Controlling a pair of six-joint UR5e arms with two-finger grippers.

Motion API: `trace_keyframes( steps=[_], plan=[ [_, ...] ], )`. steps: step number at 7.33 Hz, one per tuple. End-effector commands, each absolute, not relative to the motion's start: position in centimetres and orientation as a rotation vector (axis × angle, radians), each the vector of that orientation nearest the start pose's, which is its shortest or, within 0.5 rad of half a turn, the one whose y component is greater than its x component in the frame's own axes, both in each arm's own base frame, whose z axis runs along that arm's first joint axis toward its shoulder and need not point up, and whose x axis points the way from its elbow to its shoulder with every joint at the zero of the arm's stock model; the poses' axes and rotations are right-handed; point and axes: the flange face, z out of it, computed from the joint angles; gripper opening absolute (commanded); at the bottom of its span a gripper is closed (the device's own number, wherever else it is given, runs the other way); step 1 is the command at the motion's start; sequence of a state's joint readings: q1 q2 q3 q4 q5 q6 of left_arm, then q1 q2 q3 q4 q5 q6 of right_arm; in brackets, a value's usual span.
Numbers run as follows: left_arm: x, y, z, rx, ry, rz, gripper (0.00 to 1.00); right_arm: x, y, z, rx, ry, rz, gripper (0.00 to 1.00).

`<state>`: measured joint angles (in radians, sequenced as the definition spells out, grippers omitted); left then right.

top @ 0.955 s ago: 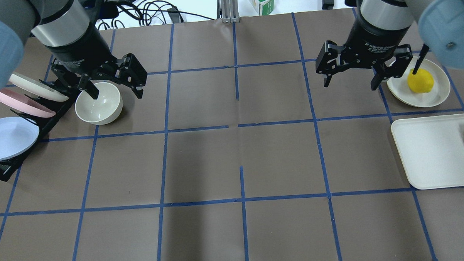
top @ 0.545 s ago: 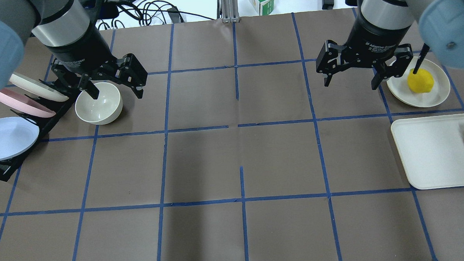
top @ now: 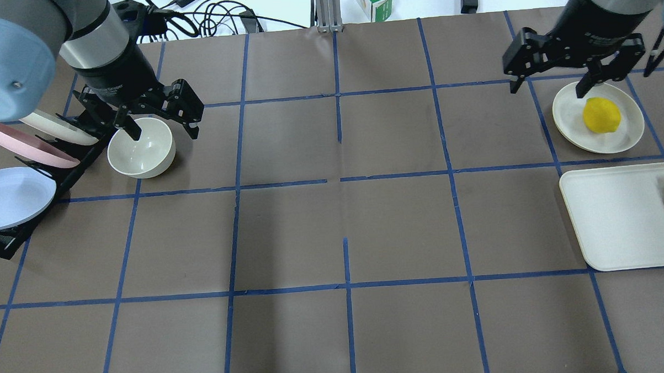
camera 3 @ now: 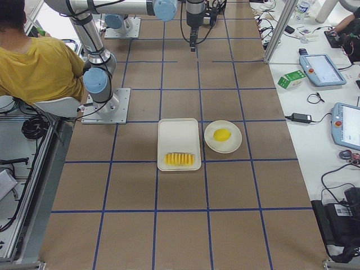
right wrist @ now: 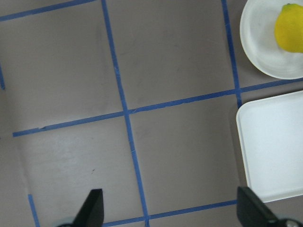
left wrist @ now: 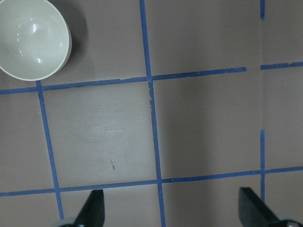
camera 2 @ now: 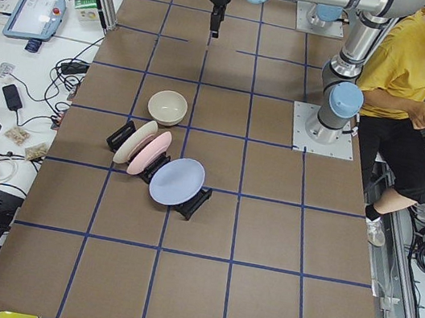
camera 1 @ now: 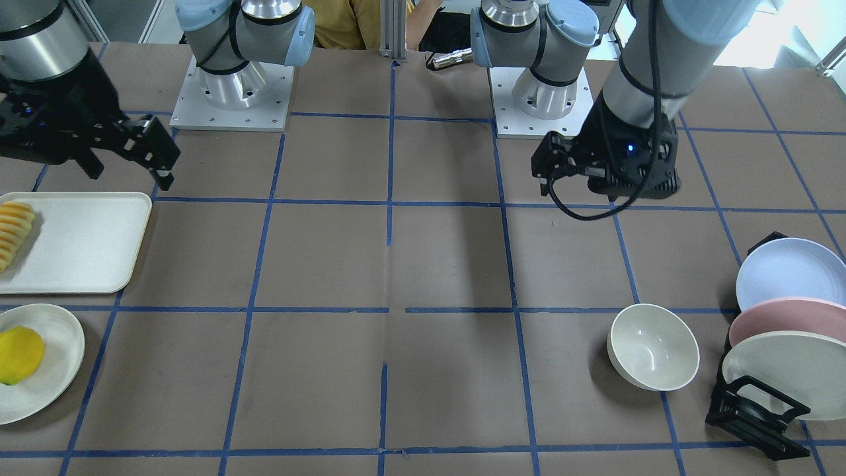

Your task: Place bowl and put lemon in it

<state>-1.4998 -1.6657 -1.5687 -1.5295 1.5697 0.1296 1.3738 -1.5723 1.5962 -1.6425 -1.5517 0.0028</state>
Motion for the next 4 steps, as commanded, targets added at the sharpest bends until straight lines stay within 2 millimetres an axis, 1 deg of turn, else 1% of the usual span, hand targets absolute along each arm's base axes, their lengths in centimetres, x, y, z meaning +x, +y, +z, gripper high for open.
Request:
trace_keyframes(
  steps=[1, 2, 3, 4],
  plan=[
    [1.4, -58.8, 38.4, 0.043, 3.157, 0.036, 1.0, -3.6, -55.9, 43.8, 0.181, 3.15, -0.118, 1.0],
    [4.6, -60.7, 34.0, 0.125, 3.144, 0.023, 1.0, -6.8, -58.1, 42.1, 0.108, 3.173, -0.202, 1.0],
    [6.0, -62.3, 30.5, 0.125, 3.143, 0.011, 1.0, -11.6, -58.5, 39.9, 0.144, 3.161, -0.184, 1.0],
    [6.7, -63.7, 28.7, 0.135, 3.137, -0.009, 1.0, -15.3, -60.8, 35.0, -0.031, 3.158, -0.129, 1.0]
  ],
)
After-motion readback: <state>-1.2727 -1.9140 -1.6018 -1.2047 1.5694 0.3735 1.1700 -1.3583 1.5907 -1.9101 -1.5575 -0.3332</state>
